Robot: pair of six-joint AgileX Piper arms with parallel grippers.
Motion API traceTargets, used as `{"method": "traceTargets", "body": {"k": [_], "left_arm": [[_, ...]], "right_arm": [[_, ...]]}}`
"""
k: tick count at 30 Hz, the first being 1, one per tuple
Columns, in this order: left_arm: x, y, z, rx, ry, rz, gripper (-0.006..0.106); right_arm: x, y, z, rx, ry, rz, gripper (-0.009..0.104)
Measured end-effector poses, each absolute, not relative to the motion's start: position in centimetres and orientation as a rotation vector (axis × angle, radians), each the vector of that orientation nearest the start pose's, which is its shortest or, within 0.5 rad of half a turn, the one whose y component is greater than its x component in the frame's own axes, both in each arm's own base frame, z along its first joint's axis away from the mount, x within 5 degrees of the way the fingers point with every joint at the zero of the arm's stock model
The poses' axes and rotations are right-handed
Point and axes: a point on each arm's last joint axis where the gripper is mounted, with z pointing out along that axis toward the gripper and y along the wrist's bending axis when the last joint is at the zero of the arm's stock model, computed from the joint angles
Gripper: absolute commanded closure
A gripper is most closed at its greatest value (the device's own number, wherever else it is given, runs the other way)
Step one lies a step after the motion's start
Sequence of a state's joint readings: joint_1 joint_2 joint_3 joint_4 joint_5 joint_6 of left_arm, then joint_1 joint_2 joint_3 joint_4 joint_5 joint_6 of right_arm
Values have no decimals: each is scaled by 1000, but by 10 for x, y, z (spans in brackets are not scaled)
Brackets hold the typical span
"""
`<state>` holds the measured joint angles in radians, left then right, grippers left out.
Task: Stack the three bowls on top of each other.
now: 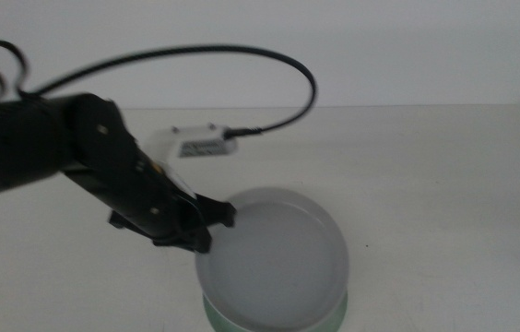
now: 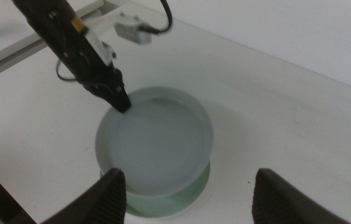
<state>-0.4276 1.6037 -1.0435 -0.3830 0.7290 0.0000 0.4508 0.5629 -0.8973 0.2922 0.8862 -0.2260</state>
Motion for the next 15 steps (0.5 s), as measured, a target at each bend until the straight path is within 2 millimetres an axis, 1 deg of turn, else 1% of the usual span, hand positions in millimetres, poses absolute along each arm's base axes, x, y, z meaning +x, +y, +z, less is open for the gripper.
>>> {"method": "traceTargets", "body": {"k": [2, 4, 6, 7, 8, 9, 13, 15], "left_arm": [[279, -158, 220, 263, 2808, -535, 100], [282, -161, 211, 252, 2828, -526, 97], [283, -161, 205, 246, 2845, -519, 89], [284, -162, 203, 246, 2851, -517, 83], [284, -162, 202, 245, 2853, -516, 76], [284, -162, 202, 245, 2854, -516, 65], [282, -161, 203, 258, 2883, -518, 17], [283, -159, 207, 265, 2908, -515, 1]], "right_arm": [[65, 54, 391, -632, 1935, 488, 43], [65, 54, 391, -632, 1935, 488, 43], [65, 54, 391, -632, 1935, 488, 43], [65, 54, 391, -632, 1935, 488, 43], [65, 54, 391, -632, 1935, 488, 43], [65, 54, 391, -632, 1935, 488, 43], [65, 54, 391, -632, 1935, 488, 43], [65, 54, 391, -632, 1935, 488, 43]]}}
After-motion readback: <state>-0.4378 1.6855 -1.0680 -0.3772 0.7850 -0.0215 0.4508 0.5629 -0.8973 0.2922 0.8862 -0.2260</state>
